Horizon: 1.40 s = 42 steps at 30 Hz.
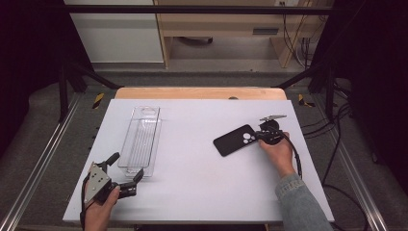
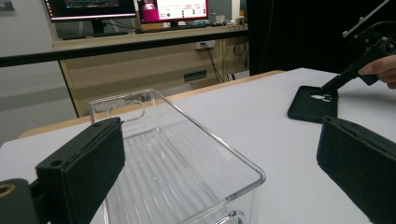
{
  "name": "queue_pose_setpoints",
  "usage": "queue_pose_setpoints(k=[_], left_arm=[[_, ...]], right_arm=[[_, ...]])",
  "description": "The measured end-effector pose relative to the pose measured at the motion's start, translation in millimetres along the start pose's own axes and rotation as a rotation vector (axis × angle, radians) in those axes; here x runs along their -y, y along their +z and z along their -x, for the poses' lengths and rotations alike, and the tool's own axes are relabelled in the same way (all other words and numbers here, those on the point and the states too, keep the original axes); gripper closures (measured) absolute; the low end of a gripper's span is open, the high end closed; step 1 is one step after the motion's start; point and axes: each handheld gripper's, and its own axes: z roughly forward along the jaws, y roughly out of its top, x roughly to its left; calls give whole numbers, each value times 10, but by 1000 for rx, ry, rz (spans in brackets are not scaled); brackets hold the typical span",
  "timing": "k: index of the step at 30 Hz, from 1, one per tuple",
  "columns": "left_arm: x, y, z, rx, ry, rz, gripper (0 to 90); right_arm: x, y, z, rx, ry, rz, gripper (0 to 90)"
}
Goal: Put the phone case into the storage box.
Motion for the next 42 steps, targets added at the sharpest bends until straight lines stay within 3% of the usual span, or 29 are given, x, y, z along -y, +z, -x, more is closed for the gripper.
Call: queue_pose_setpoints(k=[5,10,19,25,34,42], left_arm=[[0,-3,-1,0,-2,1,7],[1,-1,-2,0,-1,0,6],[2,-7,-8,-5,-4,0,6],[6,-9,-16,-5,-17,-3,6],[-2,-57,-20,-24,-41,-12,7],[-47,-173,-27,-53,-68,7,6]], right_arm=[[9,-55,11,-15,1,12,850],[-1,-218,4,-23,4,68,873],[82,-491,-196,-14,-50,157,874],[137,-632,-336,-32,-72,214,877],[254,-693,-522,-34,-134,257,877],[256,-823,-638,-68,-130,302,878]])
